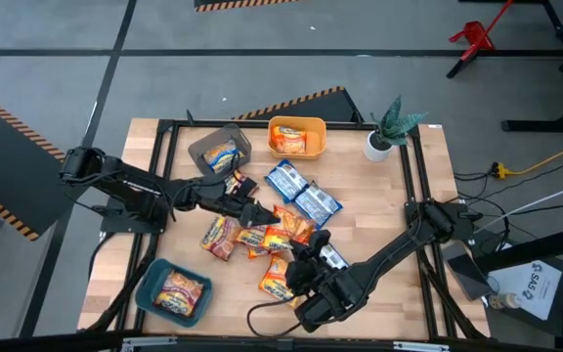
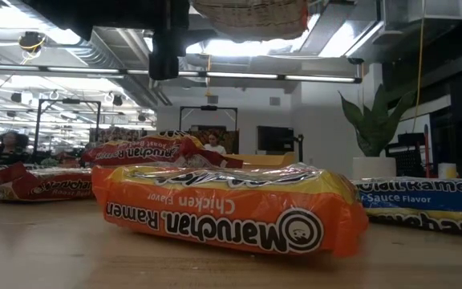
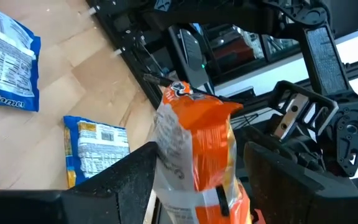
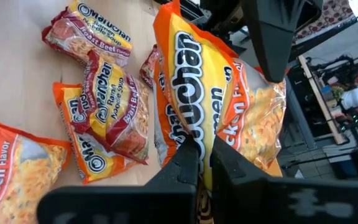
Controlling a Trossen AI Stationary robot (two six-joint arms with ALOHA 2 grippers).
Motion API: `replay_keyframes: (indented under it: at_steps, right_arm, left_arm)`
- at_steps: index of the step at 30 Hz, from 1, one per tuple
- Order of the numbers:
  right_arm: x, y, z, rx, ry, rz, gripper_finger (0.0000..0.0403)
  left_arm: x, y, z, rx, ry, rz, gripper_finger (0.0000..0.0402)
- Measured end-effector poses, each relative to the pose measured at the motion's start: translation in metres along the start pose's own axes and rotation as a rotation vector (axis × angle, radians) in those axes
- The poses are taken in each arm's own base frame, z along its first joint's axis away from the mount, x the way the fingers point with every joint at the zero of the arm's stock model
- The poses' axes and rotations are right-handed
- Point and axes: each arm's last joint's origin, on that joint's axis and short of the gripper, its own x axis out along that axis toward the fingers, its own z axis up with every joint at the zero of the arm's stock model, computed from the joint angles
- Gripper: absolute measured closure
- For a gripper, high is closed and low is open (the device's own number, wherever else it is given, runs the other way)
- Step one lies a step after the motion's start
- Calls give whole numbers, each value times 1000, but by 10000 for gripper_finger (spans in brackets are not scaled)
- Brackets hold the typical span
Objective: Sort Maruchan noodles
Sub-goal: Put the pack of orange ramen noodle soup into the yellow bin
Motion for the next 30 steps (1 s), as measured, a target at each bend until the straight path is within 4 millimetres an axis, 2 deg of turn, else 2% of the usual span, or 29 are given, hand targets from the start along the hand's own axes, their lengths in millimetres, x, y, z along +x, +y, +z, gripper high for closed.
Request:
replay_keyframes:
  at_steps: [20,30]
  right_arm:
    - [29,-13,13,-53,4,-27,403]
    - [29,-13,13,-47,3,-22,385]
  left_arm:
    - [0,4,-3,-2,-4,56,170]
    - [0,4,-2,-3,-24,63,236]
